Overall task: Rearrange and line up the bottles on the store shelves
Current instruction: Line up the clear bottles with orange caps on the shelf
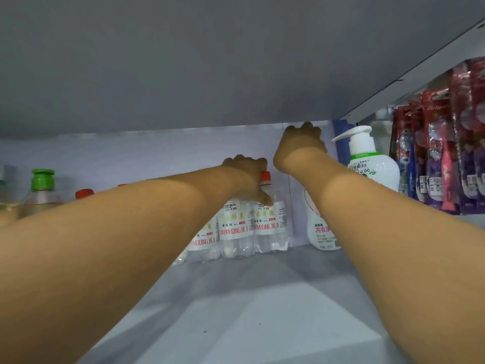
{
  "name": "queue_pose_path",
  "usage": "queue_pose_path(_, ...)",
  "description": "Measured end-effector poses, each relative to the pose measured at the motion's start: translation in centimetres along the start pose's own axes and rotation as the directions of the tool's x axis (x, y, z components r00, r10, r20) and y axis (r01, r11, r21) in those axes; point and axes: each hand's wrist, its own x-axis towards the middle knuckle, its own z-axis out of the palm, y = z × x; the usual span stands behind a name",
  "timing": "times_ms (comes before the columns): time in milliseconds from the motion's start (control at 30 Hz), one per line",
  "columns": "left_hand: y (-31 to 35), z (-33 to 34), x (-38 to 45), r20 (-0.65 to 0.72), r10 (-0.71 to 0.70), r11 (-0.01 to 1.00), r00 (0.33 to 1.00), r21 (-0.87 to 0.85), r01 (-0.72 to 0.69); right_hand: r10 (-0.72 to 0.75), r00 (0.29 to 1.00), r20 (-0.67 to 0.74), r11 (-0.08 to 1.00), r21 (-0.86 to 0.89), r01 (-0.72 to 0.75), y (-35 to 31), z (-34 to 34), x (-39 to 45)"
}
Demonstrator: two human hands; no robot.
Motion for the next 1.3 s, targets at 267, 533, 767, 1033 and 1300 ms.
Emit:
queue_pose_path(267, -7.5, -3.2, -4.8, 0.05, -0.085, 0.996, 0.995, -0.007, 0.086, -0.191, 0.92, 0.343, 0.964, 0.244, 0.11, -1.2, 0.7, -0.7)
queue_pose_path(533, -9.2, -1.6, -5.3, 0.08, -0.093, 0.971, 0.992, -0.214, 0.108, -0.151, 0.799, 0.583, 0.962, 0.274, -0.018, -1.0, 3.1, 0.0)
queue_pose_path(767, -7.1, 0.0, -2.3, 0.166, -0.043, 0.967, 0.985, -0.239, 0.083, -0.167, 0.814, 0.557, 0.949, 0.316, -0.022, -0.5, 3.5, 0.0)
queue_pose_path(1033, -6.9, 1.4, -1.3, 0.105, -0.071, 0.97, 0.992, -0.224, 0.093, -0.158, 0.834, 0.529, 0.967, 0.255, 0.021, -0.9, 4.1, 0.2)
queue_pose_path(1300, -6.9, 1.4, -1.9, 0.085, -0.06, 0.967, 0.995, -0.241, 0.079, -0.185, 0.836, 0.516, 0.963, 0.265, 0.049, -0.9, 4.1, 0.0)
